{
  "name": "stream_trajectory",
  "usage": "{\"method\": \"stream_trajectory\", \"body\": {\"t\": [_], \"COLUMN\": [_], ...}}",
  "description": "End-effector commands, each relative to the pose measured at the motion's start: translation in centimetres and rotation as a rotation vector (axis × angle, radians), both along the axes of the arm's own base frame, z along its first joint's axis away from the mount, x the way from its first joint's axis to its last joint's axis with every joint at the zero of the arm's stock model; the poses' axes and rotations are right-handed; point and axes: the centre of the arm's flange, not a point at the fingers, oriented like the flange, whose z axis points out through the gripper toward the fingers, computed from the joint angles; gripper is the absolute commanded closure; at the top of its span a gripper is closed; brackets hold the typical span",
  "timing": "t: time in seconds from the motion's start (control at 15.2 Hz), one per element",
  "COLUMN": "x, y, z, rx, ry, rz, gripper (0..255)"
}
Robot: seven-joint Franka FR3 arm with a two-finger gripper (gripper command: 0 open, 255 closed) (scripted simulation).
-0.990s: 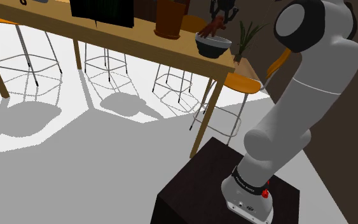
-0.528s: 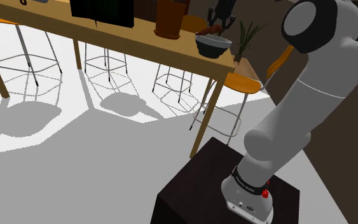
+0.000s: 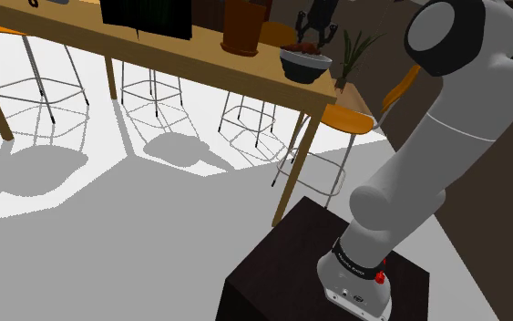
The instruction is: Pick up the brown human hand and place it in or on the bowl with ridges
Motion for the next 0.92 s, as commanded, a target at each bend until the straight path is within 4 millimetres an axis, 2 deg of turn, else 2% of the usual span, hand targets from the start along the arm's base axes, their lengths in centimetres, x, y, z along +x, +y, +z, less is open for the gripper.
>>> {"method": "stream_trajectory", "body": {"t": [0.0, 0.26, 0.53, 0.86], "x": [0.0, 0.0, -0.8, -0.8], "y": [0.0, 0.0, 0.6, 0.6], "z": [0.0, 0.0, 4.9, 4.9], "rx": [0.0, 0.0, 0.0, 0.0], "ry": [0.0, 0.0, 0.0, 0.0], "rz": [0.0, 0.0, 0.0, 0.0], "gripper": [0, 0, 0, 0]}}
